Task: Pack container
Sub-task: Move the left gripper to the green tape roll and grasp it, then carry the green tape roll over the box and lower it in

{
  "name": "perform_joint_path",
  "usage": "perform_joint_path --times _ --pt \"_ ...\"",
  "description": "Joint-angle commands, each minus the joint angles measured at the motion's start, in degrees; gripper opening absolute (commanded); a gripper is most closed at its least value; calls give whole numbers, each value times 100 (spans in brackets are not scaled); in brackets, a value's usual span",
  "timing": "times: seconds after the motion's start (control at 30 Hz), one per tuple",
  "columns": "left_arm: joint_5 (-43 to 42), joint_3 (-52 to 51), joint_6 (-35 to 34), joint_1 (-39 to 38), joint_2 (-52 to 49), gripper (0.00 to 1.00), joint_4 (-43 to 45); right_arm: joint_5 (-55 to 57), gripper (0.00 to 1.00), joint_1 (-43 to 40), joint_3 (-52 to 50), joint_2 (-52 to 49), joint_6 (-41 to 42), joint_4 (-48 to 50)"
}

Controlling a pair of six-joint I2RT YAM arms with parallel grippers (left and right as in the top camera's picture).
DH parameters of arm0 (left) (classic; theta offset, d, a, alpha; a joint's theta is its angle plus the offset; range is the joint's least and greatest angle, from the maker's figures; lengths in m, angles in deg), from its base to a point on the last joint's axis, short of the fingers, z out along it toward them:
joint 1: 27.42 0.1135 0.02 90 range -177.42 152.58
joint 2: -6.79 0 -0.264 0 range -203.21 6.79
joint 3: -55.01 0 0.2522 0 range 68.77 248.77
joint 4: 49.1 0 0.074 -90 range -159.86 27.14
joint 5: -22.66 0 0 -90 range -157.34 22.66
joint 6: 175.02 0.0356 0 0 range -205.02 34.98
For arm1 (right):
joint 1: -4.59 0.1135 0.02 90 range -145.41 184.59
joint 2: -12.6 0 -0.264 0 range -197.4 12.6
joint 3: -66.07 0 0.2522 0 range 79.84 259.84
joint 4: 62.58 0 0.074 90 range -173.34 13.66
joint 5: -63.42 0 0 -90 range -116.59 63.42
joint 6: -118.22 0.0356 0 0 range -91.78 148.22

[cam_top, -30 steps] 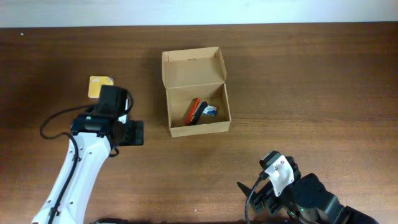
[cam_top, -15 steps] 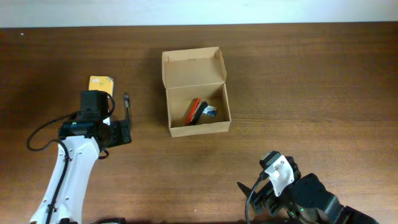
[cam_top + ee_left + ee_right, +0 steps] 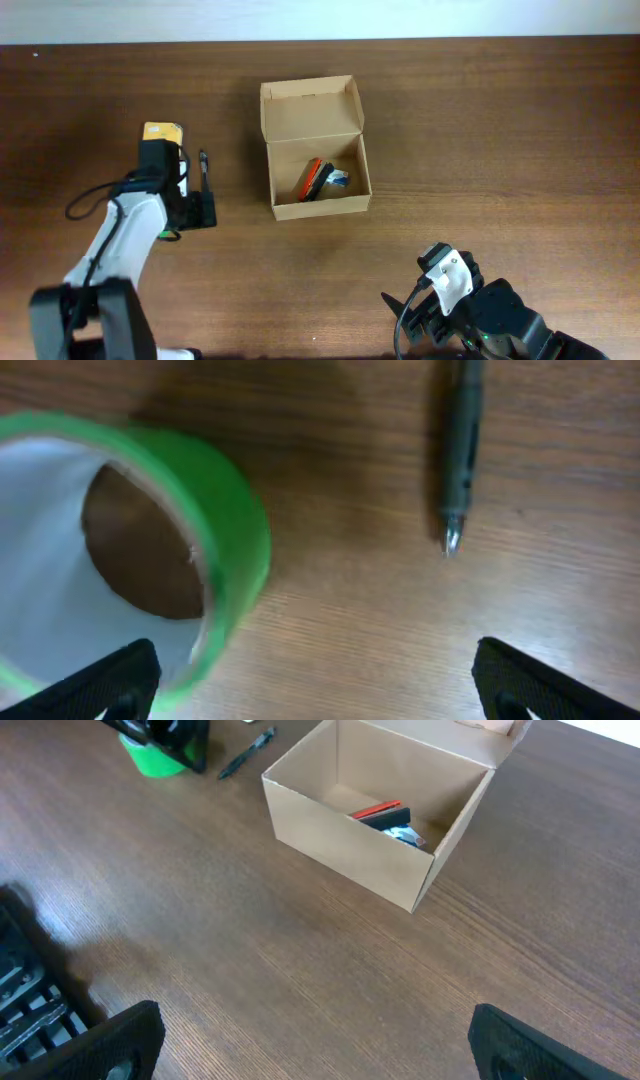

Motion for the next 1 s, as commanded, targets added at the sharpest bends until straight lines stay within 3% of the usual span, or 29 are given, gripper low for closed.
perform_joint_path --times 0.0,0.3,0.63,0.77,0.97 --pt "-103 -44 96 26 -341 100 74 68 99 -11 -24 13 42 13" --pt "-103 -44 96 26 -651 98 431 68 99 -11 -24 13 44 13" --pt "-103 -44 96 26 -651 17 601 68 99 -11 -24 13 44 13" --pt "-131 -42 96 24 -649 4 575 68 99 -11 -24 13 44 13" --pt "-662 157 162 -81 -369 2 267 68 99 -11 -24 13 44 13"
